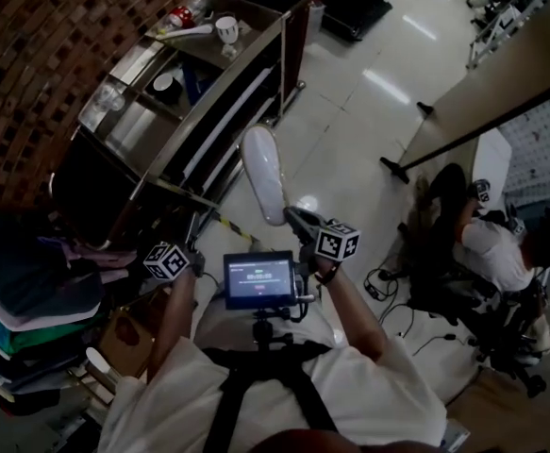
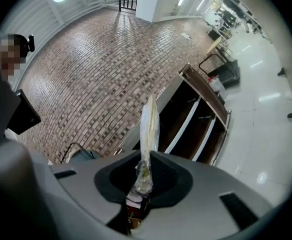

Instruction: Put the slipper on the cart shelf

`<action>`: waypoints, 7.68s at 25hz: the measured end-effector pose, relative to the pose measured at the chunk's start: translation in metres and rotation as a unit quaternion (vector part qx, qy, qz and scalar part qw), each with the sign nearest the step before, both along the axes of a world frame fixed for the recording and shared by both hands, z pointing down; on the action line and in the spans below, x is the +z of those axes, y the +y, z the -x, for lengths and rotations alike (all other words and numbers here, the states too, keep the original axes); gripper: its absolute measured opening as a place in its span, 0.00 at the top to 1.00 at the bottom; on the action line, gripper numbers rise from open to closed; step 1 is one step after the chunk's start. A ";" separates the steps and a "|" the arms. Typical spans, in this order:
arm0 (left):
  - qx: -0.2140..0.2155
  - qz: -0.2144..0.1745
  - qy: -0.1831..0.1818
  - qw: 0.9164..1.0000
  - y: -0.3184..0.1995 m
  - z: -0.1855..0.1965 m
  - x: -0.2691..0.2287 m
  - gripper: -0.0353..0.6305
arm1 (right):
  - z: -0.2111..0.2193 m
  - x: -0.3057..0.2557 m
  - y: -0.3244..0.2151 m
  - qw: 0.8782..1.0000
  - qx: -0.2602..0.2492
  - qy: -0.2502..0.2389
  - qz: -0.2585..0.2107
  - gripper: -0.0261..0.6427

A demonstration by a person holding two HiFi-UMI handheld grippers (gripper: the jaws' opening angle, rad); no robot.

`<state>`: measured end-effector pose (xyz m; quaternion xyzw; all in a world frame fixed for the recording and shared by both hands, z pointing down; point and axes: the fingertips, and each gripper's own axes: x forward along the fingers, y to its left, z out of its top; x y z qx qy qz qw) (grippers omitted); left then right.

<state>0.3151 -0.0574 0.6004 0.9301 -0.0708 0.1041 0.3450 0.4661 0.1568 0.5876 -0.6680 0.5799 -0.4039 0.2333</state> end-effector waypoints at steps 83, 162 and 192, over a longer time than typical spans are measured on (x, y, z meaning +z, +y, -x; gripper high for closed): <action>-0.341 0.002 -0.058 0.938 -0.044 0.040 -0.021 0.96 | -0.015 0.176 -0.338 0.928 -0.347 -0.070 0.115 0.87; -0.346 -0.059 -0.007 0.936 -0.039 -0.046 -0.080 0.96 | -0.177 -0.116 -0.270 0.892 -0.261 0.308 -0.205 0.82; -0.333 -0.070 0.009 0.940 -0.004 -0.071 -0.075 0.96 | -0.196 -0.117 -0.191 0.870 -0.318 0.340 -0.162 0.93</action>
